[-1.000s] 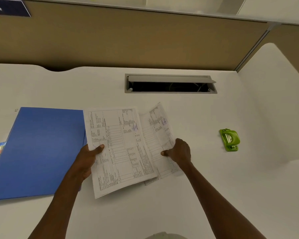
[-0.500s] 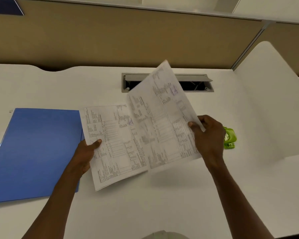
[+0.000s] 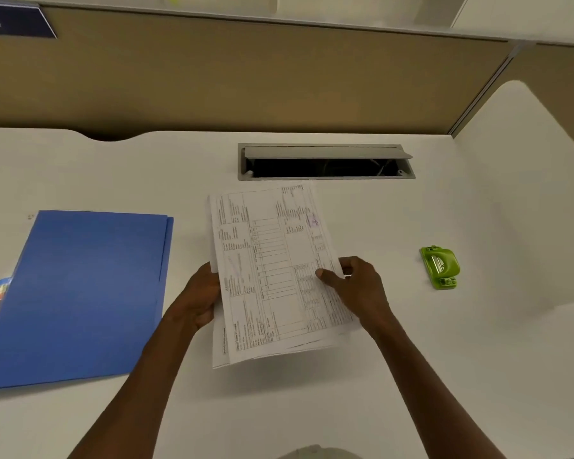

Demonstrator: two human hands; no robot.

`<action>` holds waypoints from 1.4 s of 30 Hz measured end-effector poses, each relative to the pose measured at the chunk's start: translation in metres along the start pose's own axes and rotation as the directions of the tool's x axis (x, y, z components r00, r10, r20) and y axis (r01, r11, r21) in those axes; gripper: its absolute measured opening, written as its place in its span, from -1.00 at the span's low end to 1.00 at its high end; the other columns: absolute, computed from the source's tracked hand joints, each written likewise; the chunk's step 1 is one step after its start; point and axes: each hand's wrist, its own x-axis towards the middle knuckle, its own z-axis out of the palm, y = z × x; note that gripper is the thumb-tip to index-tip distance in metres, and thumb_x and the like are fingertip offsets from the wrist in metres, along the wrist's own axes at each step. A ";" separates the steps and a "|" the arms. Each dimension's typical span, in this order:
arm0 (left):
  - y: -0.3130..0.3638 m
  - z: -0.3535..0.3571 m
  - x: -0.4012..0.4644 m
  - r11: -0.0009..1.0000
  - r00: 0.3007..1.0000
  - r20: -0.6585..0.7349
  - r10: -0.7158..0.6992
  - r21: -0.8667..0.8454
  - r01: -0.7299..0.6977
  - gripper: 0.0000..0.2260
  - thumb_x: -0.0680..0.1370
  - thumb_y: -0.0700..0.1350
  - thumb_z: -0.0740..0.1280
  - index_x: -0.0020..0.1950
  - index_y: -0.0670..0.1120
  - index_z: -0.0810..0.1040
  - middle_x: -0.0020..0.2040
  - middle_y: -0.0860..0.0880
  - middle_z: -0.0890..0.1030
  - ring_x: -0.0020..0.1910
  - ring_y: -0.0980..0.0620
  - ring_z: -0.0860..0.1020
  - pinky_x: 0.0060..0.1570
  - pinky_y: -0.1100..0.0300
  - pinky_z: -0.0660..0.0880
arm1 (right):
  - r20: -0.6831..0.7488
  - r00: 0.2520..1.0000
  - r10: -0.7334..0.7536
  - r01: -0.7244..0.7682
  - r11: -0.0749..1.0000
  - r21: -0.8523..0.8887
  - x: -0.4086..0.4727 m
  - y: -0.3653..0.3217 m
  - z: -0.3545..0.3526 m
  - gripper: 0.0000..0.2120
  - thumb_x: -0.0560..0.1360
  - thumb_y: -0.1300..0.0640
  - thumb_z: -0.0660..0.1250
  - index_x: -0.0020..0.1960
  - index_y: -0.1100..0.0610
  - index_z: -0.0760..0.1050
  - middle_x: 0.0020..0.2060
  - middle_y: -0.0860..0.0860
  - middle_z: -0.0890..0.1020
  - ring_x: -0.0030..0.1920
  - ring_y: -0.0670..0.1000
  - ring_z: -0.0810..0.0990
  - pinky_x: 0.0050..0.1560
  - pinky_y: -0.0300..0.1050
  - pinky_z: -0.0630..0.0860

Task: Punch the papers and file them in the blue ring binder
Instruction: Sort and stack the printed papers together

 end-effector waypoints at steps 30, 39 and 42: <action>0.004 0.094 0.006 0.926 0.924 -0.181 0.336 0.242 -0.290 -0.77 0.52 -0.04 0.40 0.17 0.02 0.59 0.10 0.11 0.66 0.11 0.09 0.61 0.07 0.00 0.61 | -0.161 0.964 -0.211 0.264 0.840 0.475 0.024 0.040 -0.016 -0.72 0.46 0.27 0.42 0.11 0.00 0.55 0.05 -0.08 0.66 0.09 -0.13 0.63 0.03 -0.17 0.60; 0.002 0.114 0.006 0.952 0.938 -0.215 0.272 0.205 -0.229 -0.79 0.52 -0.04 0.40 0.14 0.11 0.54 0.05 0.17 0.64 0.06 0.18 0.59 -0.01 0.16 0.57 | -0.137 0.965 -0.222 0.259 0.880 0.398 0.029 0.052 -0.020 -0.61 0.46 0.19 0.43 0.26 0.07 0.45 0.10 -0.10 0.62 0.08 -0.24 0.59 -0.05 -0.36 0.56; -0.001 0.123 0.004 0.957 0.938 -0.234 0.254 0.203 -0.209 -0.81 0.49 -0.01 0.41 0.06 0.20 0.53 0.01 0.19 0.64 0.01 0.20 0.59 -0.11 0.22 0.56 | -0.118 0.971 -0.210 0.240 0.884 0.400 0.031 0.056 -0.021 -0.55 0.45 0.15 0.44 0.30 0.07 0.40 0.15 -0.06 0.61 0.14 -0.14 0.58 0.00 -0.30 0.59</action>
